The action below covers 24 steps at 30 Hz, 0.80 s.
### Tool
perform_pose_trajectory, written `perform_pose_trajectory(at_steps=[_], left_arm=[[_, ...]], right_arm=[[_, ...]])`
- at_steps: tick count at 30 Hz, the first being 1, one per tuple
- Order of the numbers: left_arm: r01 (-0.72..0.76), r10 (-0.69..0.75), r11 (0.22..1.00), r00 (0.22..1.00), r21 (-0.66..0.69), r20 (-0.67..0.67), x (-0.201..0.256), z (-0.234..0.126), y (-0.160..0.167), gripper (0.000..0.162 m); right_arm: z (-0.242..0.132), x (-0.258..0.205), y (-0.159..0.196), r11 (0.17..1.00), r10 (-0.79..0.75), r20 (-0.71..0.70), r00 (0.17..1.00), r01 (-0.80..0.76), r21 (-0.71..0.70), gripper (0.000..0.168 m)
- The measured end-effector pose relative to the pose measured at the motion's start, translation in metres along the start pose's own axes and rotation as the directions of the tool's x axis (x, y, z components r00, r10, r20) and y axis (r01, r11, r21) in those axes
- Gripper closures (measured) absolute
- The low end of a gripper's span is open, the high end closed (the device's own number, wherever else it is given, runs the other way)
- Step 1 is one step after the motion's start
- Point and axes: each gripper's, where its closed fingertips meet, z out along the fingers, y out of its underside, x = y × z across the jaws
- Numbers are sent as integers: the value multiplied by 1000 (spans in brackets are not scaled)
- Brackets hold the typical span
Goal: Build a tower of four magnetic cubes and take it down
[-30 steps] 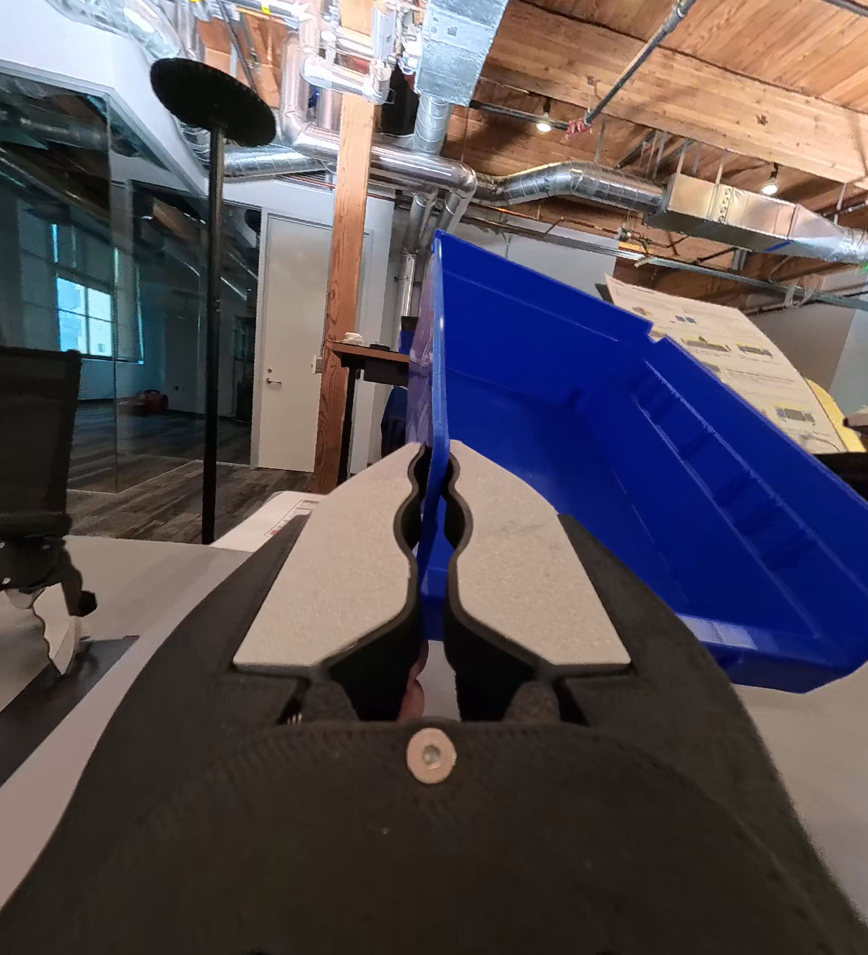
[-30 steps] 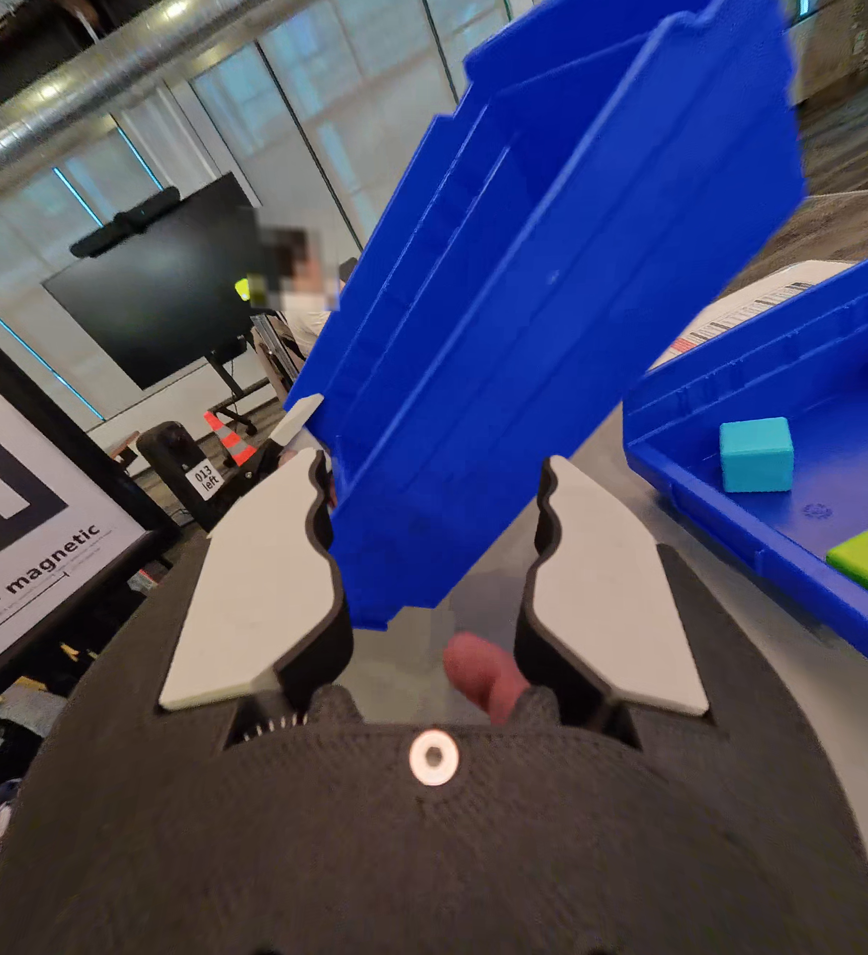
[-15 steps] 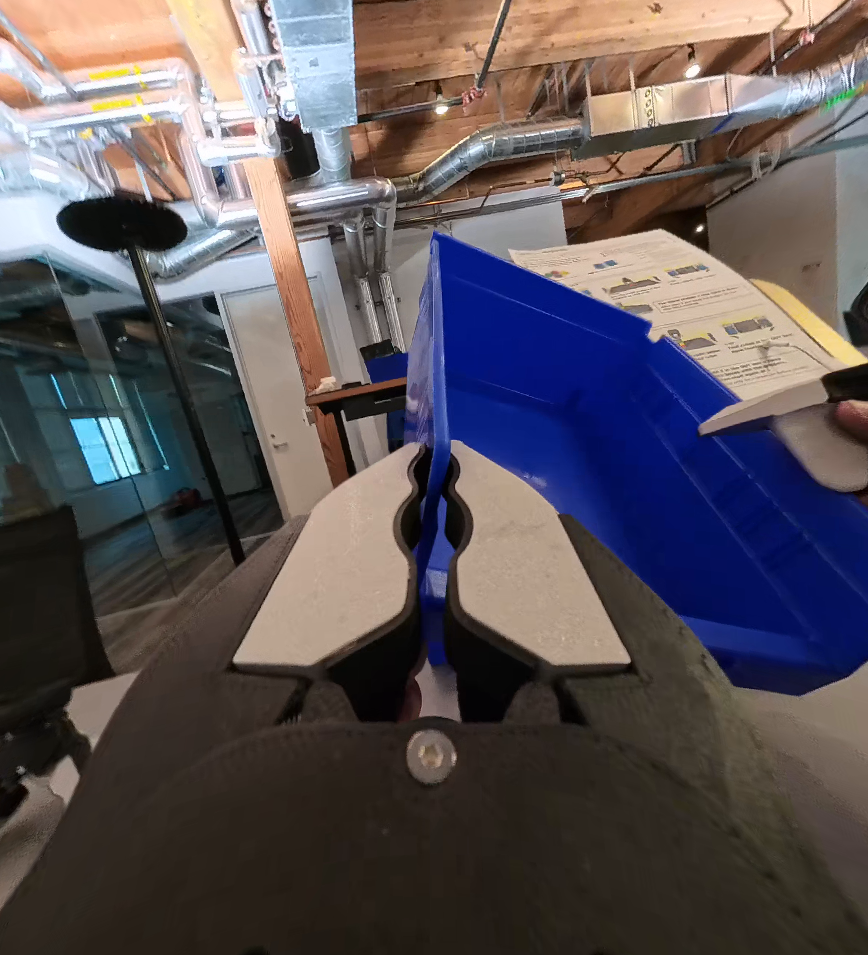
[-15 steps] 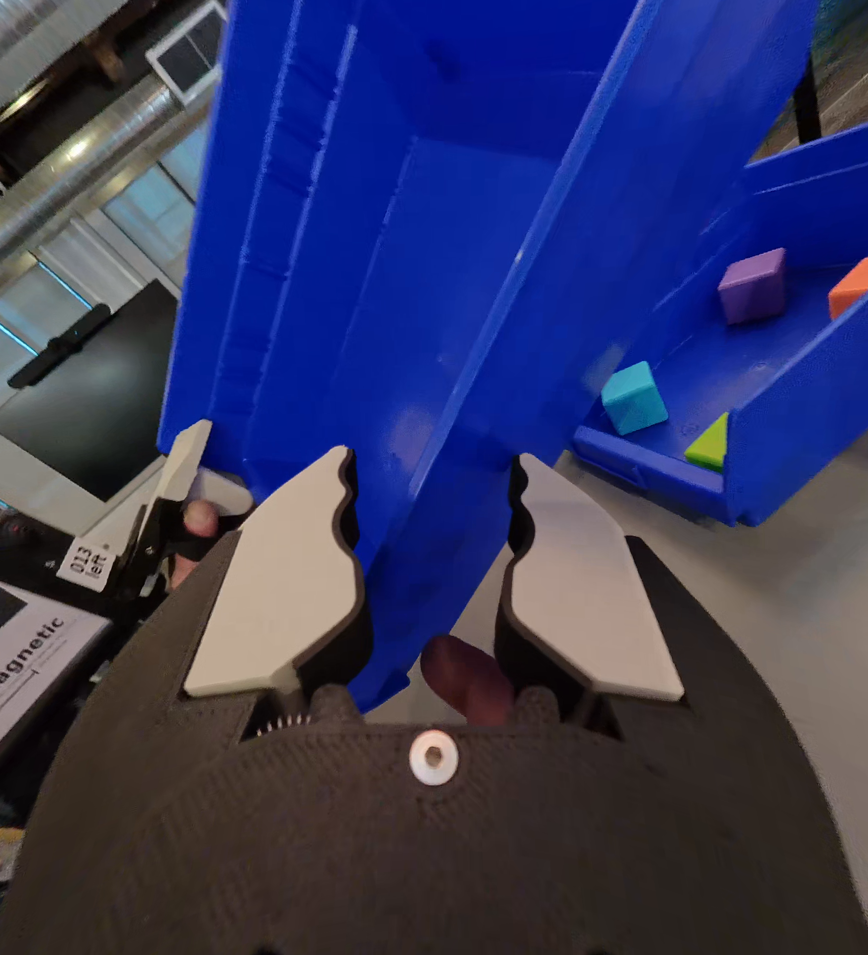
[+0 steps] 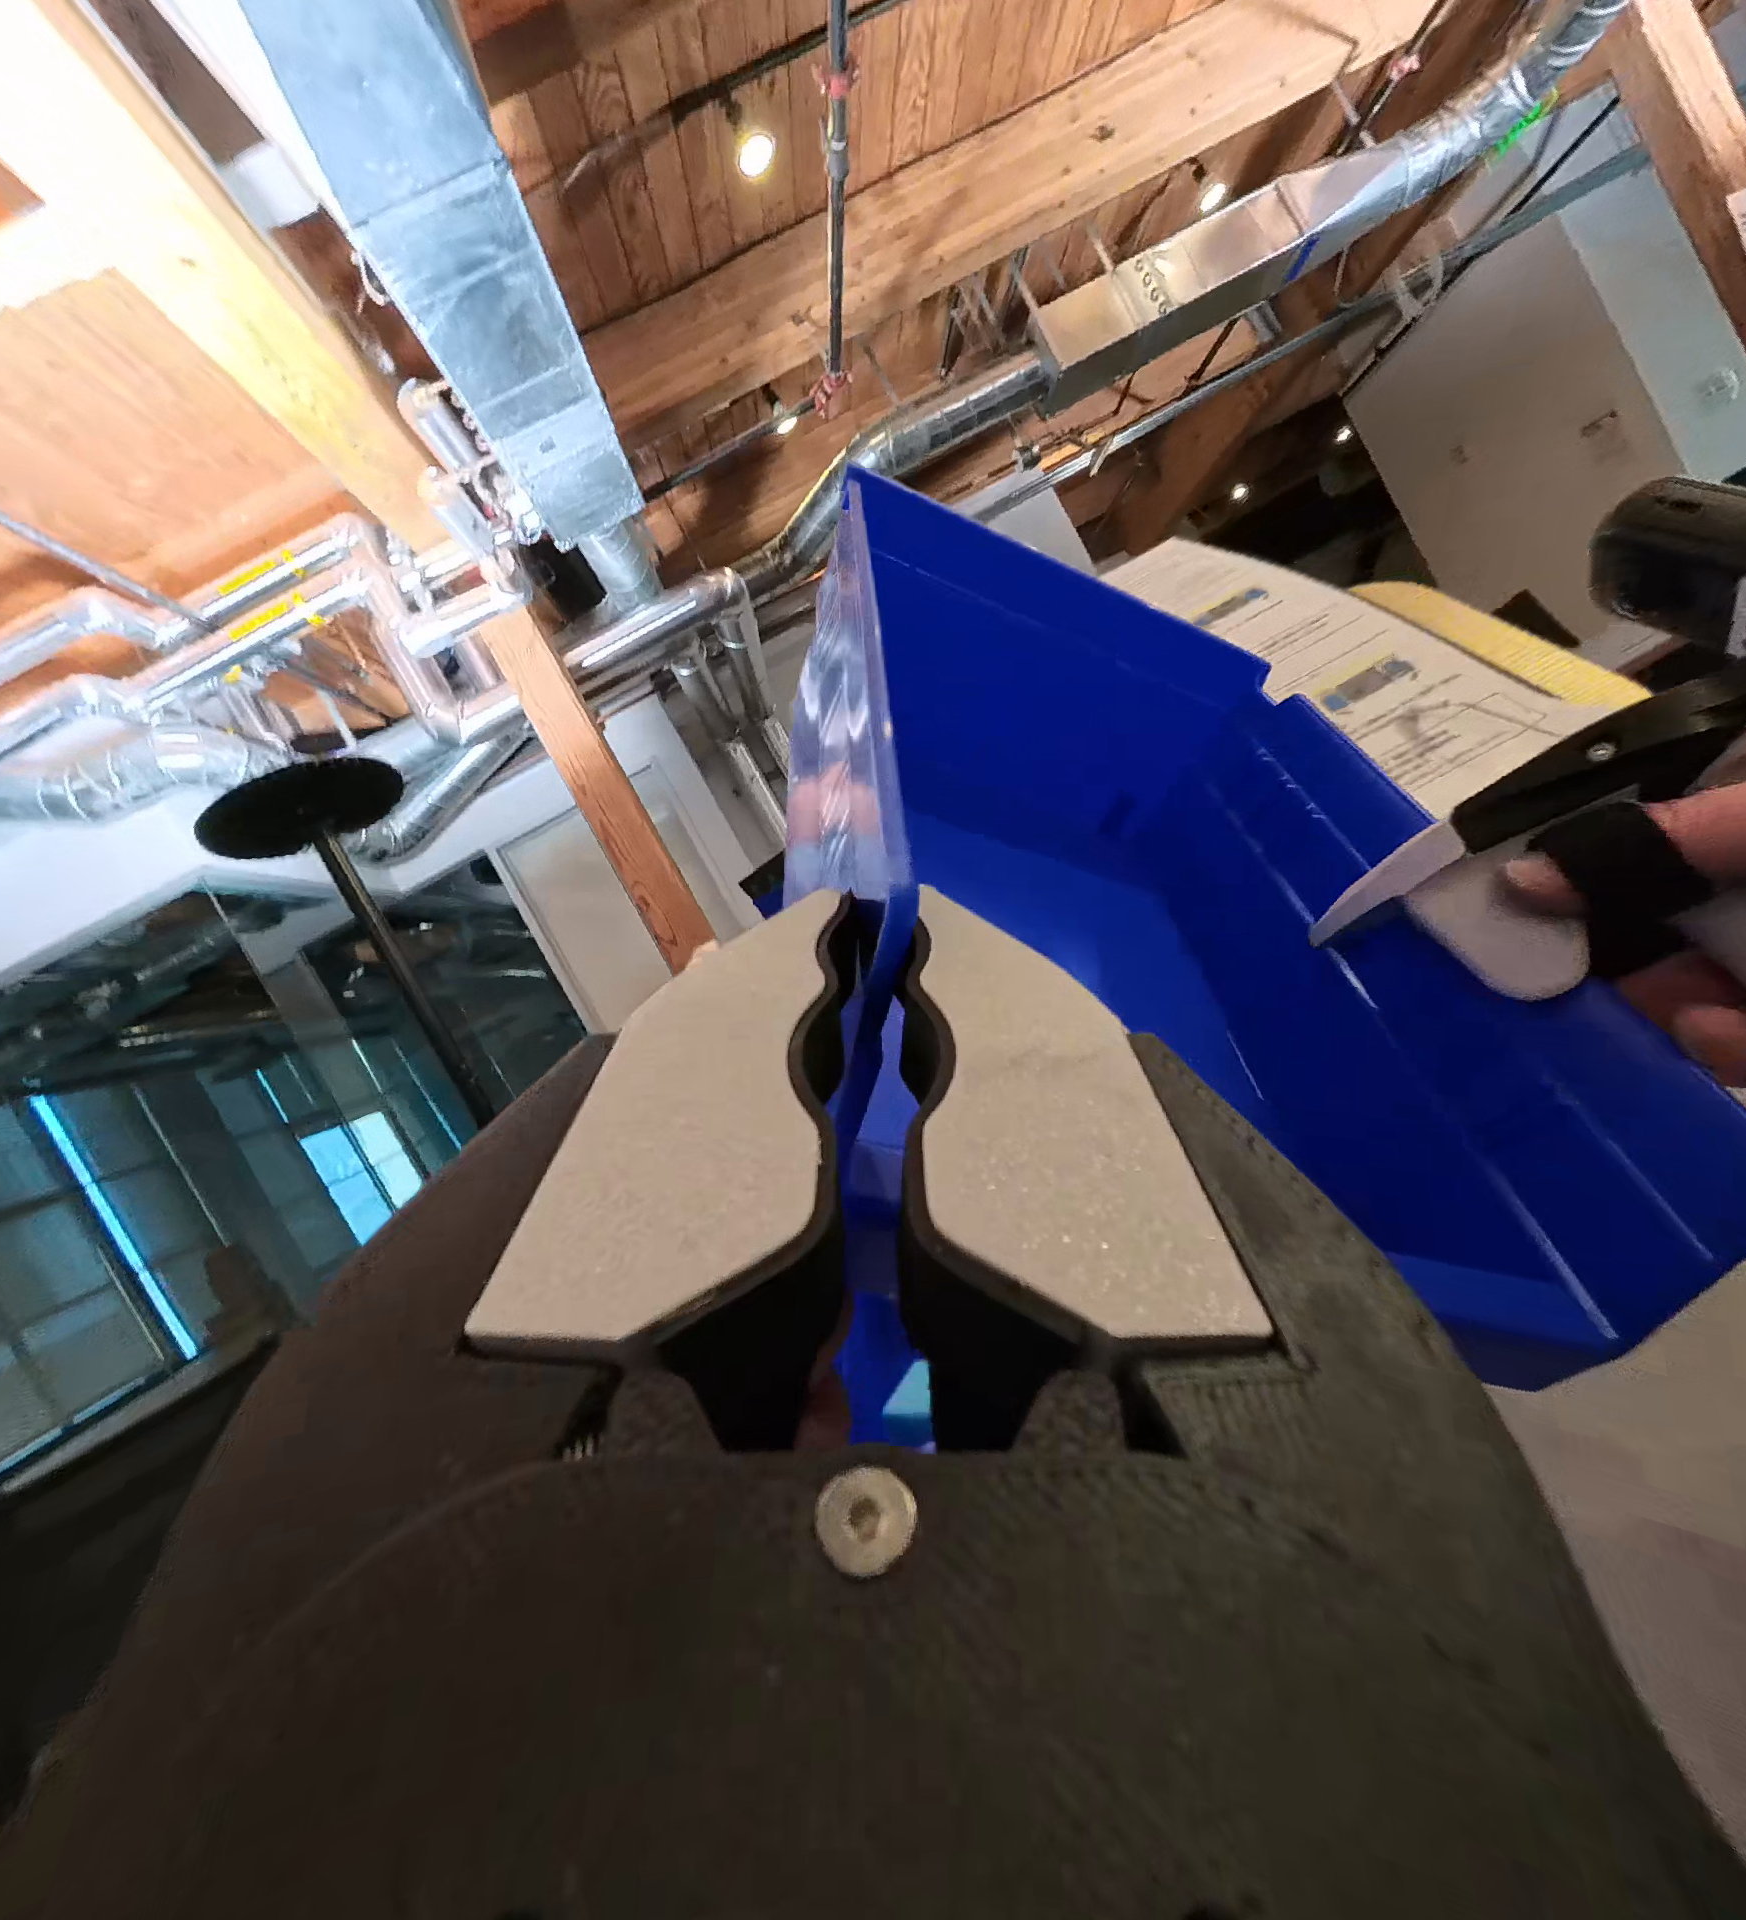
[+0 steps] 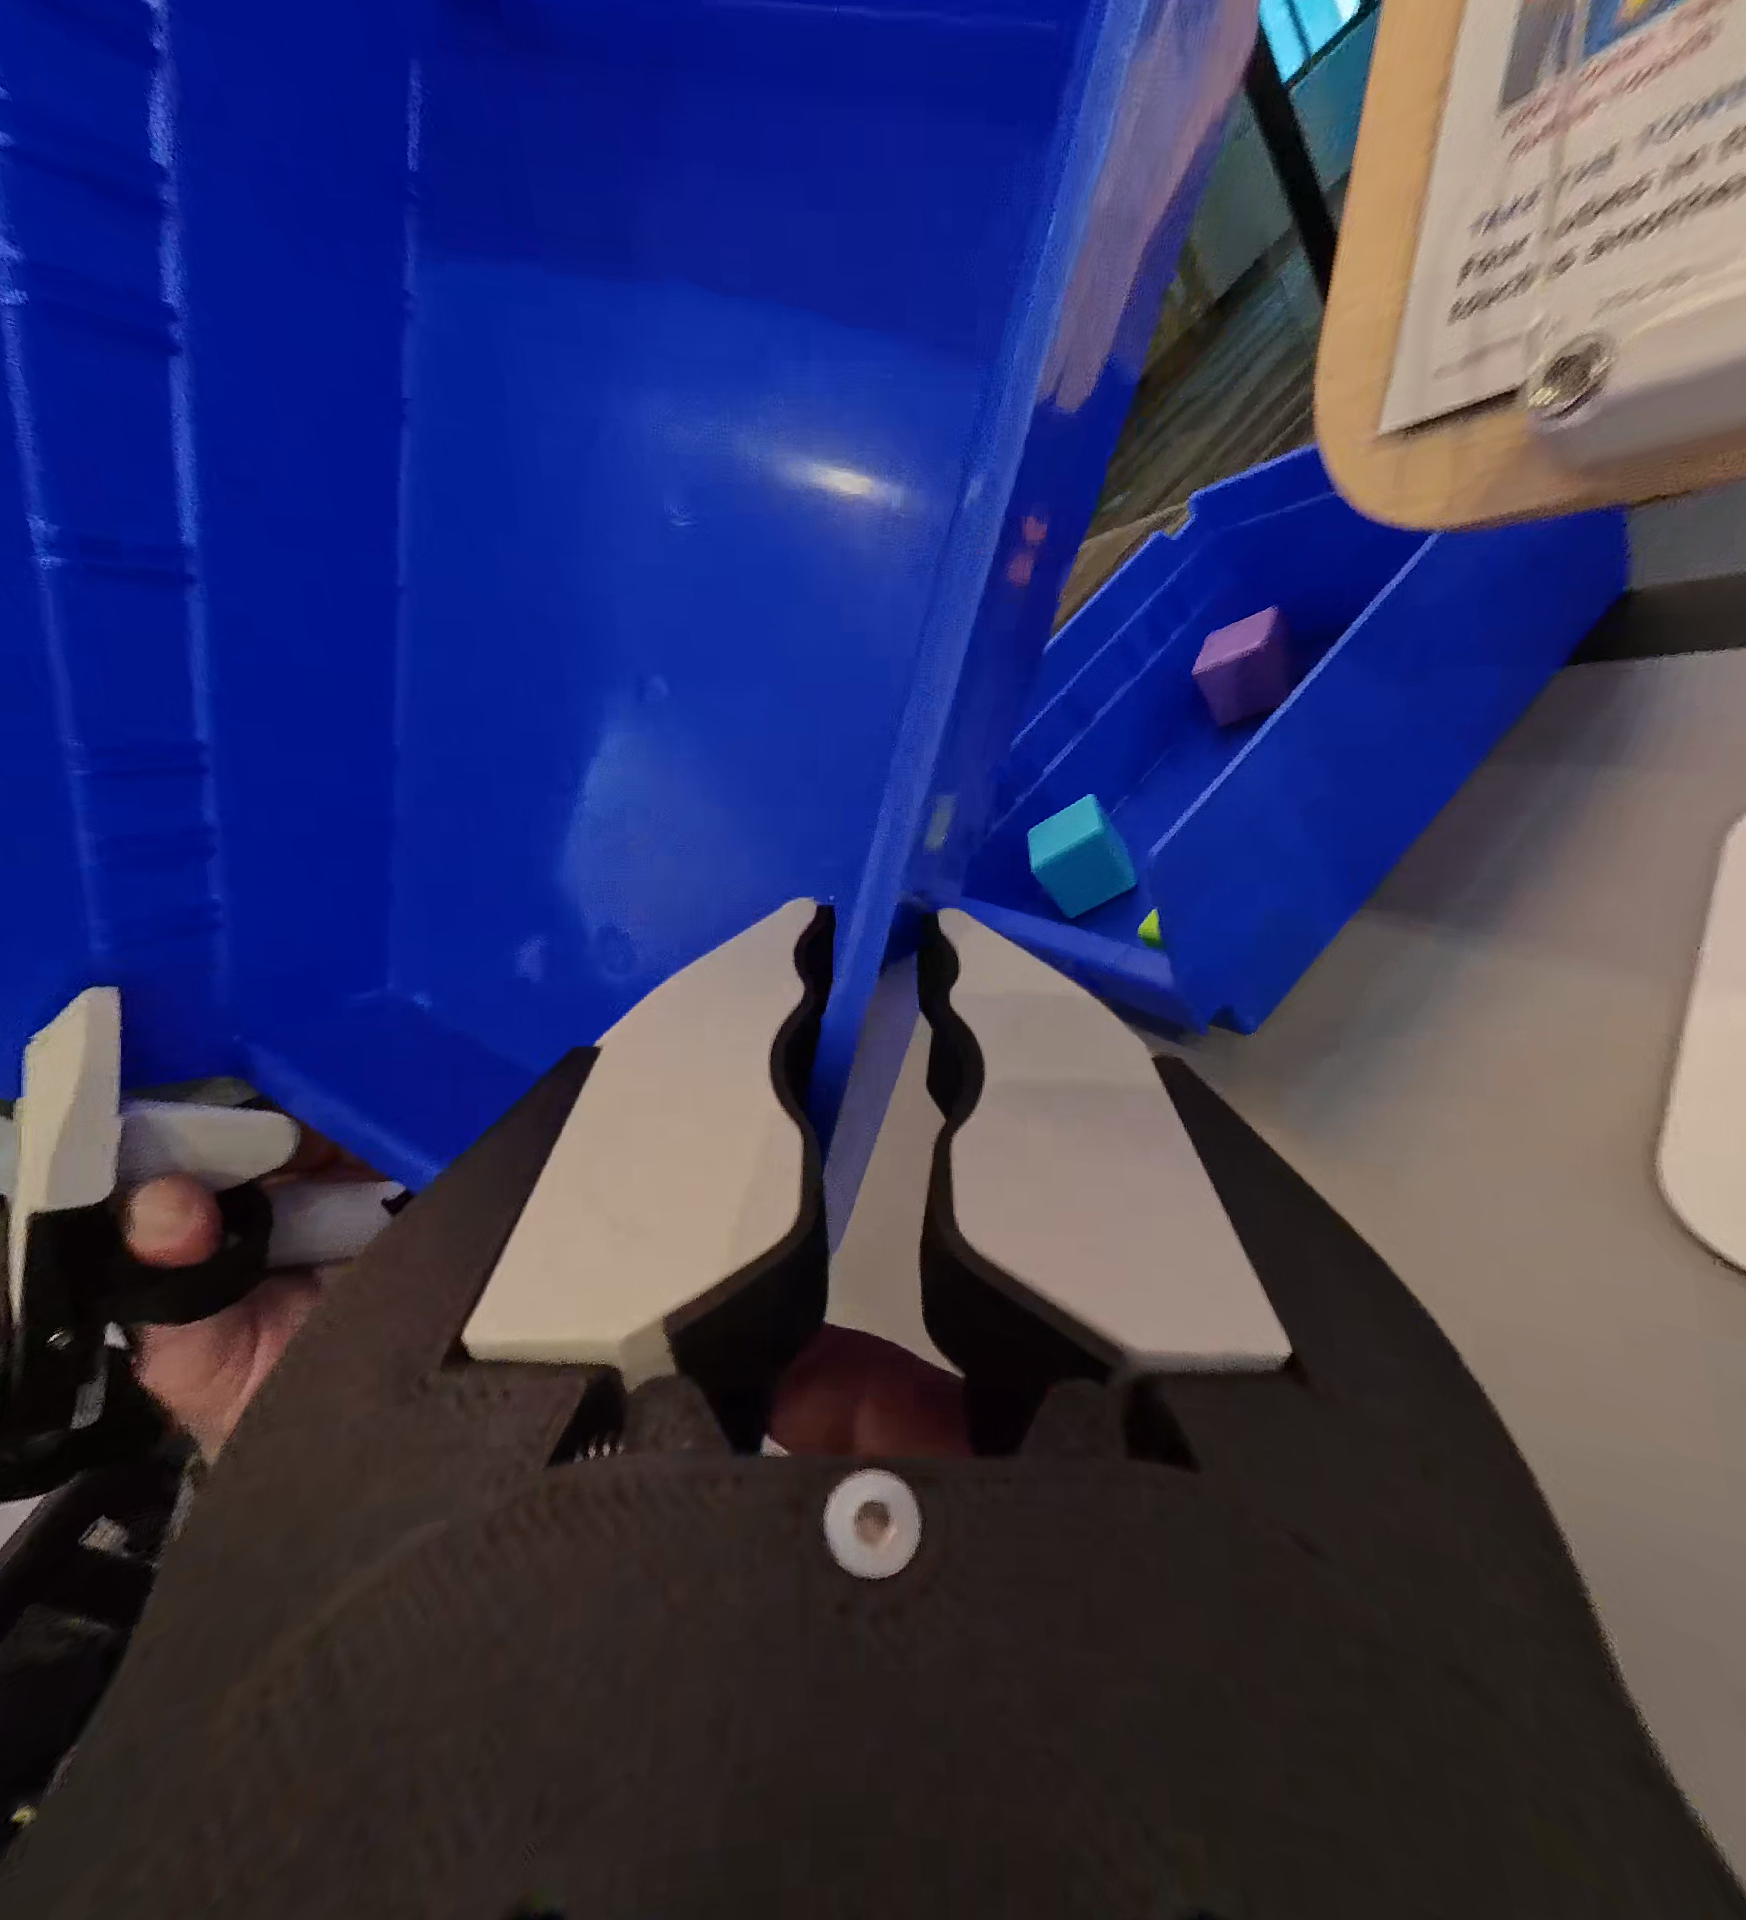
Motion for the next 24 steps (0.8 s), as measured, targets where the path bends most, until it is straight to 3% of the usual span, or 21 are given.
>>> perform_pose_trajectory(at_steps=[5, 11, 20, 24], left_arm=[[-42, 46, 994, 998, 96, -32, 37, 8, -43, 154], [-3, 22, 986, 994, 166, -110, 103, 25, -83, 151], [159, -94, 958, 962, 241, -258, 216, 62, -133, 149], [309, -225, 928, 910, 208, -349, 272, 94, -139, 148]], right_arm=[[-35, 3, -31, 992, -111, -59, 992, 114, 57, 160], [-108, 21, -71, 968, -209, -169, 963, 228, 103, 163], [-261, 61, -122, 935, -253, -389, 886, 327, 138, 164], [-328, 92, -145, 927, -254, -528, 811, 360, 107, 164]])
